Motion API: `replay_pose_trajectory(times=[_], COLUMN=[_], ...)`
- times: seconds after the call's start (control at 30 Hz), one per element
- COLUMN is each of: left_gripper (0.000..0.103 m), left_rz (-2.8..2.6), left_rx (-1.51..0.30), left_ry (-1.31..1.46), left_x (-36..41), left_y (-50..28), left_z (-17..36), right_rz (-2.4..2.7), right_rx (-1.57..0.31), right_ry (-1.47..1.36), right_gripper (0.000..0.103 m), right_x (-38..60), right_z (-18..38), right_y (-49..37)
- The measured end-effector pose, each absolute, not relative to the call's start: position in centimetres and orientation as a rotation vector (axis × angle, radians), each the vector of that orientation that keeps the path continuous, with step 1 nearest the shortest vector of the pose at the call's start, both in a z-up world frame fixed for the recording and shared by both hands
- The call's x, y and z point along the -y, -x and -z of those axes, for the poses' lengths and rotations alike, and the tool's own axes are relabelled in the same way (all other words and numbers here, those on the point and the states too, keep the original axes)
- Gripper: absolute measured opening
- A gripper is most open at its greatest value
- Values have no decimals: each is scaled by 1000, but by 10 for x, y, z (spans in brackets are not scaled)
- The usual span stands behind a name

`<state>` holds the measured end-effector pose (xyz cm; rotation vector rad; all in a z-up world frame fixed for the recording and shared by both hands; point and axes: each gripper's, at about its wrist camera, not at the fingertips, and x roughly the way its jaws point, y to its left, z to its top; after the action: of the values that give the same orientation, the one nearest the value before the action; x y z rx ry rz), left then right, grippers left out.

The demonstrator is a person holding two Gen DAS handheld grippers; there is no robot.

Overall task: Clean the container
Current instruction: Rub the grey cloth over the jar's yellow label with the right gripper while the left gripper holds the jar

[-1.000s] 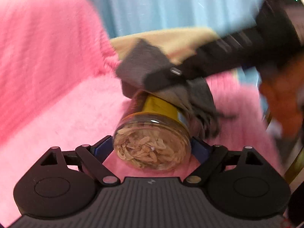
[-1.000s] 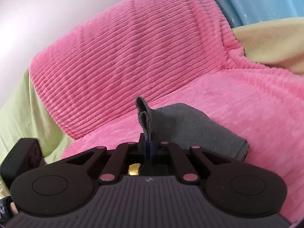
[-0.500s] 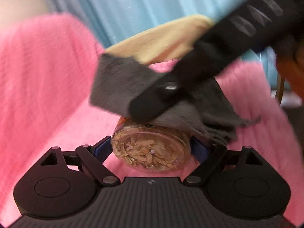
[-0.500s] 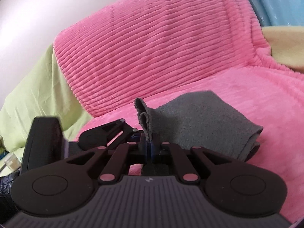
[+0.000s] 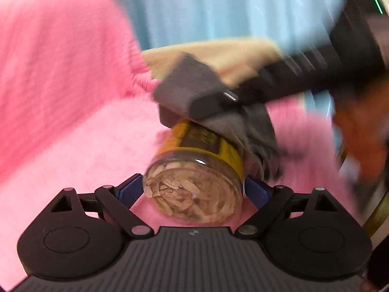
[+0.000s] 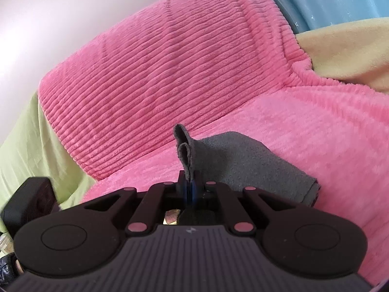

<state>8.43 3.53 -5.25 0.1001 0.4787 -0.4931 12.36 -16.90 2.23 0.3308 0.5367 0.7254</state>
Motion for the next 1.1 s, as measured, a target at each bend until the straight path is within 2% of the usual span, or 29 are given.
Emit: replay_pose_trajectory(times=[0.1, 0.53, 0.8, 0.87, 1.1], left_gripper=[89, 88, 87, 88, 88], left_rz=[531, 521, 441, 452, 567], left_rx=[-511, -486, -393, -414, -540], left_ry=[47, -54, -445, -399, 50], left_x=[-51, -42, -3, -8, -50], left_y=[-97, -103, -78, -82, -113], left_z=[56, 56, 60, 59, 58], right_rz=[-724, -860, -665, -675, -678], right_rx=[-540, -556, -522, -514, -523], right_ry=[-332, -162, -287, -268, -279], right_gripper=[1, 1, 1, 1, 1], right_x=[169, 148, 168, 166, 169], right_z=[-21, -29, -23, -23, -22], right_y=[-125, -96, -118, -115, -113])
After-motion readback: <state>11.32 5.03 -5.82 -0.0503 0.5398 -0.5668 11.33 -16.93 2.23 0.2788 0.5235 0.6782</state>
